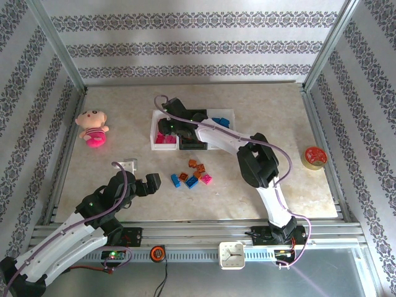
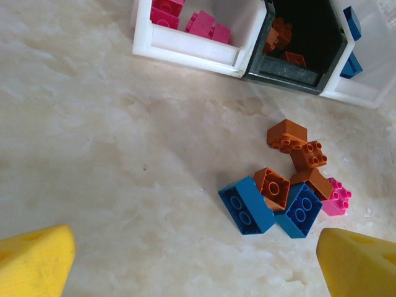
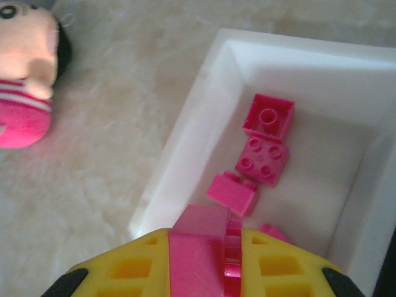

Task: Sort the legos into containers by color
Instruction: Place the lego in the container, then pick up the lego from the middle-left of the table.

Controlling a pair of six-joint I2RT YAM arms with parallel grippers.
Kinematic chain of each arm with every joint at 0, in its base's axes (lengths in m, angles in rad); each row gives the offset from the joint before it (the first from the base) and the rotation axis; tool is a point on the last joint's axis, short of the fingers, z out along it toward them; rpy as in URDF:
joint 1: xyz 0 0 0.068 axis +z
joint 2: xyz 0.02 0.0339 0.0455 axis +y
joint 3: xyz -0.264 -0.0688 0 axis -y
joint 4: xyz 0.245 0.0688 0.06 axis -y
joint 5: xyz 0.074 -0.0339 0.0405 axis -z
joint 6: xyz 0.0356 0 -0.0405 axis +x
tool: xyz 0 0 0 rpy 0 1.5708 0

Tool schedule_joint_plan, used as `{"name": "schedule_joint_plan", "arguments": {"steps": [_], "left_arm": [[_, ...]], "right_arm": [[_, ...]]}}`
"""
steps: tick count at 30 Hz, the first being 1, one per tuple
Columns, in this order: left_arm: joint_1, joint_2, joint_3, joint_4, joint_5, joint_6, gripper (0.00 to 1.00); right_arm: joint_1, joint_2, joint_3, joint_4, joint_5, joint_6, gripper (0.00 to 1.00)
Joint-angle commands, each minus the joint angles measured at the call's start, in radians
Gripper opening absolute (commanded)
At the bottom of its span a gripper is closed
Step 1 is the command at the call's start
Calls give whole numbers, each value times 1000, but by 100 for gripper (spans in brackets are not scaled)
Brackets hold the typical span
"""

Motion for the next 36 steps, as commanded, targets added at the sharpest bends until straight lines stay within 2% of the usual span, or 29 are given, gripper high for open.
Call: {"name": "schedule_joint_plan", "arguments": {"steps": [1,2,5,8,13,21,24,27,36], "left_arm": [[8,-7,-11,-47,23,-11,100],[8,-6,-11,-47,26,-8,99],[8,-3,-11,-39,32,-1,99],[8,7,-12,-19,43,3,99],[8,95,-9,79,115,17,97],[-14,436,36,310,261,62,94],[-47,560,66,365,262,82,93],[-65,668,91,423,262,90,86],[-67,825,144,516,233,97,68]], "right_arm": [[2,55,94,-50,79,44,25],[2,73,112,-60,80,49,28],[-4,91,138,-68,66,59,50],[-9,54,115,-56,66,52,58],[-16,-99,-53,6,73,42,60],[-53,-396,-463,130,47,67,61],[-69,-483,-581,144,52,71,61],[-81,-555,-677,153,57,76,61],[-111,-697,-827,166,72,82,61]]}}
